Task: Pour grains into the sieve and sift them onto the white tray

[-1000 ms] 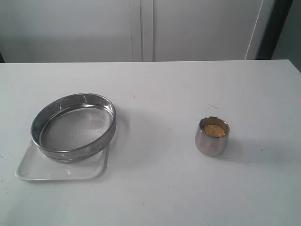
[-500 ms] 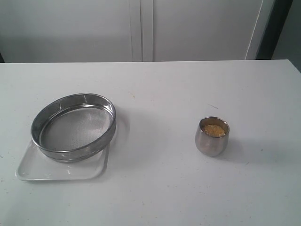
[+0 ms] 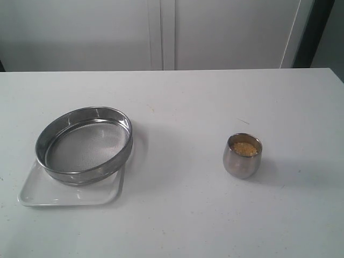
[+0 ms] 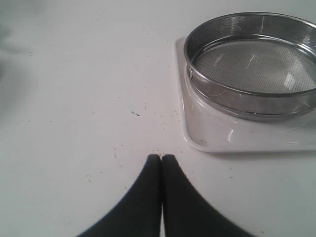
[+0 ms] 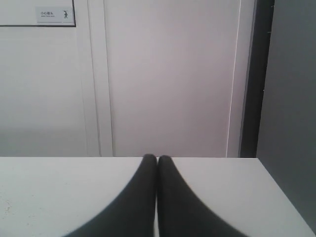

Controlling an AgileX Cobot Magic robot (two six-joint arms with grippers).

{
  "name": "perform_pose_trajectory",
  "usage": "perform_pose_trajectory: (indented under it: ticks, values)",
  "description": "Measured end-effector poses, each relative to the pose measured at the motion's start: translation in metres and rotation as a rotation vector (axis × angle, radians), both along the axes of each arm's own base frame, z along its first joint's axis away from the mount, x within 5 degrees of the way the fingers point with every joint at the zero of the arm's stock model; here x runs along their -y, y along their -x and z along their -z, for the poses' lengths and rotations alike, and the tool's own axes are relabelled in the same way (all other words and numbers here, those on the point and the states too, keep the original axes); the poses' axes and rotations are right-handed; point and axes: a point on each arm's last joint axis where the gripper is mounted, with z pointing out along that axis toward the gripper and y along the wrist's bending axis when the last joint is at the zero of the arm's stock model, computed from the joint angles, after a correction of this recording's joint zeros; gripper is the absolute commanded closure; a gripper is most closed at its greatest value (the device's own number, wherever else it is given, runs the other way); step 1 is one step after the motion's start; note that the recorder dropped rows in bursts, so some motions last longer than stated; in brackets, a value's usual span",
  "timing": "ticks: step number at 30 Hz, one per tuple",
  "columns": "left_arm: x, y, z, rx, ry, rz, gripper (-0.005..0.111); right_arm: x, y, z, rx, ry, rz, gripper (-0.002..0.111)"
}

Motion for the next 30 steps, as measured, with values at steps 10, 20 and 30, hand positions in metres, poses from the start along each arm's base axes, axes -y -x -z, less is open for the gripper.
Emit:
perform_pose_trajectory:
  ticks: [10, 20, 30]
  values:
    - [0.0, 0.0, 0.0, 0.0, 0.0, 0.0, 0.107, -0.004, -0.031, 0.029, -0.149, 0.032, -0.022, 0.108]
    - [0.0, 0.0, 0.0, 0.0, 0.0, 0.0, 0.107, -0.011, -0.053, 0.05, -0.188, 0.065, -0.098, 0.108]
    - [0.0, 0.0, 0.0, 0.0, 0.0, 0.0, 0.107, -0.02, -0.063, 0.068, -0.228, 0.053, -0.188, 0.108]
